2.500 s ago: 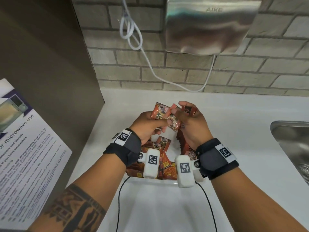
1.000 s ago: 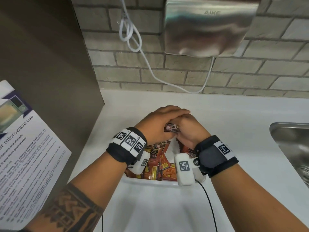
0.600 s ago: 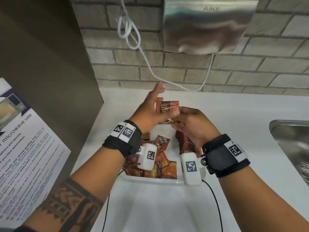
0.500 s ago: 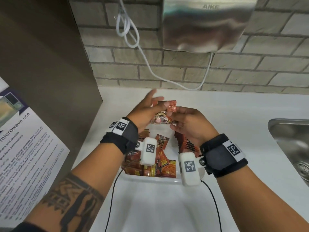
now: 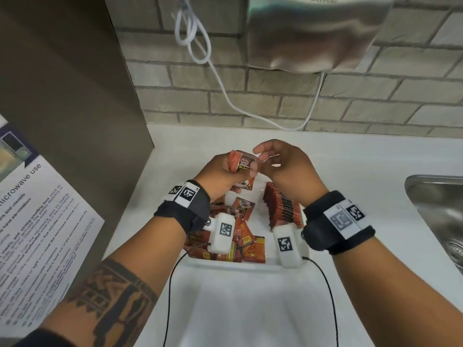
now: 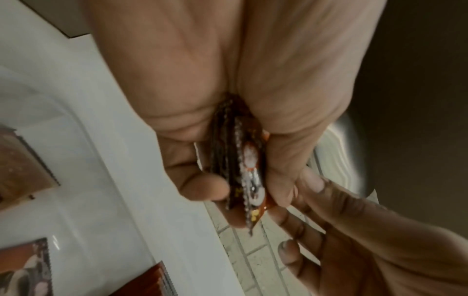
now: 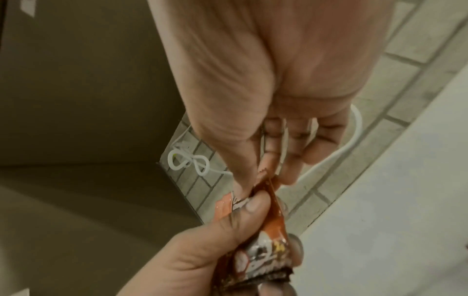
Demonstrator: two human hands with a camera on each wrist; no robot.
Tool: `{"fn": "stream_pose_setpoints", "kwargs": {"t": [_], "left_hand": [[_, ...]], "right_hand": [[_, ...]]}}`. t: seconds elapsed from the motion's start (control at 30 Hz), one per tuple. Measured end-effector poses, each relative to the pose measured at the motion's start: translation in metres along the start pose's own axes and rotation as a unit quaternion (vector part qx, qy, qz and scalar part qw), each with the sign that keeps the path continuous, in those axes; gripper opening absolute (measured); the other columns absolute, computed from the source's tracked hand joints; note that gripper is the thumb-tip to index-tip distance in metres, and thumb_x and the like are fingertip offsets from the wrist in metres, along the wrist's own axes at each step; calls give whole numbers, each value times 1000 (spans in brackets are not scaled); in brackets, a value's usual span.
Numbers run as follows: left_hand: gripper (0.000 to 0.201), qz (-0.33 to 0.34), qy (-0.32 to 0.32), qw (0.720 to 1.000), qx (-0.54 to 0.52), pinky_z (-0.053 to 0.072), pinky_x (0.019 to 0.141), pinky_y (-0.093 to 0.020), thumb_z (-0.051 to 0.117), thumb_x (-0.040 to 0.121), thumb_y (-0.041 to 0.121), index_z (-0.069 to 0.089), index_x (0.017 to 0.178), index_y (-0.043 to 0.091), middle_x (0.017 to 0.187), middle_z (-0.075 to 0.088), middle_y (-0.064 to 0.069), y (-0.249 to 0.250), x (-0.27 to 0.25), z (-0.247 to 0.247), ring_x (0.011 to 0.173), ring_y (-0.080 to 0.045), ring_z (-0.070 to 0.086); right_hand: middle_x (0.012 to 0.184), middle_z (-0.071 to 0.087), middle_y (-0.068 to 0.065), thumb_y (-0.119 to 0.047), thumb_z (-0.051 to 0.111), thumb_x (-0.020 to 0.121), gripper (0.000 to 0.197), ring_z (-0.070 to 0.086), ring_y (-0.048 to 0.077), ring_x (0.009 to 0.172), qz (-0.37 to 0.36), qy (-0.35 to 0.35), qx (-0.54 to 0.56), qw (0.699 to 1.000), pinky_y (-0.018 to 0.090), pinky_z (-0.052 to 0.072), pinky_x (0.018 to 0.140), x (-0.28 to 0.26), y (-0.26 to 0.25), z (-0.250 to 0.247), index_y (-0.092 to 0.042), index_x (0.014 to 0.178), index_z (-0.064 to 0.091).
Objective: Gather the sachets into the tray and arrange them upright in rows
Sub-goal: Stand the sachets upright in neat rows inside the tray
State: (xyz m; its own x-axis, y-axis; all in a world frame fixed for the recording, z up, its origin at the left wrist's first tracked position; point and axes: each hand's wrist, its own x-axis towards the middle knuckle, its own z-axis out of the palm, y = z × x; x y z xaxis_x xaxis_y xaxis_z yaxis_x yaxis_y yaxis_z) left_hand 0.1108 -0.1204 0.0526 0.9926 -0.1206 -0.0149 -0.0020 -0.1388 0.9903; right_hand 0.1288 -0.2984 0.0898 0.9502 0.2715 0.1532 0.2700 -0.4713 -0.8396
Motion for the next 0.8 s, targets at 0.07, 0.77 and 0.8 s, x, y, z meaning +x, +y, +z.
{"fn": "stream_pose_setpoints", "kwargs": {"t": [0.07,0.77,0.8], "left_hand": [[17,20,7,1000,-1,52,70,-29,79,84,15,71,97,21,84,71,3,-4,2,2,77,-13,65],[27,-157,-156,867,446,46,73,-34,45,100,23,59,83,7,95,66,-13,-28,23,9,85,-27,61],[25,-151,-181,850,472,48,79,-36,44,100,20,63,93,6,106,68,-13,-29,25,14,94,-28,63]], "right_hand": [[91,69,-6,-20,81,82,19,68,8,75,-6,-41,-35,999,19,53,72,7,-2,-2,-25,97,72],[93,68,-5,-18,68,88,9,62,15,92,82,-107,-275,952,22,39,73,60,43,14,-23,82,74],[94,67,-4,-18,66,89,12,61,16,95,83,-119,-292,945,23,39,75,60,45,17,-23,84,75]]}}
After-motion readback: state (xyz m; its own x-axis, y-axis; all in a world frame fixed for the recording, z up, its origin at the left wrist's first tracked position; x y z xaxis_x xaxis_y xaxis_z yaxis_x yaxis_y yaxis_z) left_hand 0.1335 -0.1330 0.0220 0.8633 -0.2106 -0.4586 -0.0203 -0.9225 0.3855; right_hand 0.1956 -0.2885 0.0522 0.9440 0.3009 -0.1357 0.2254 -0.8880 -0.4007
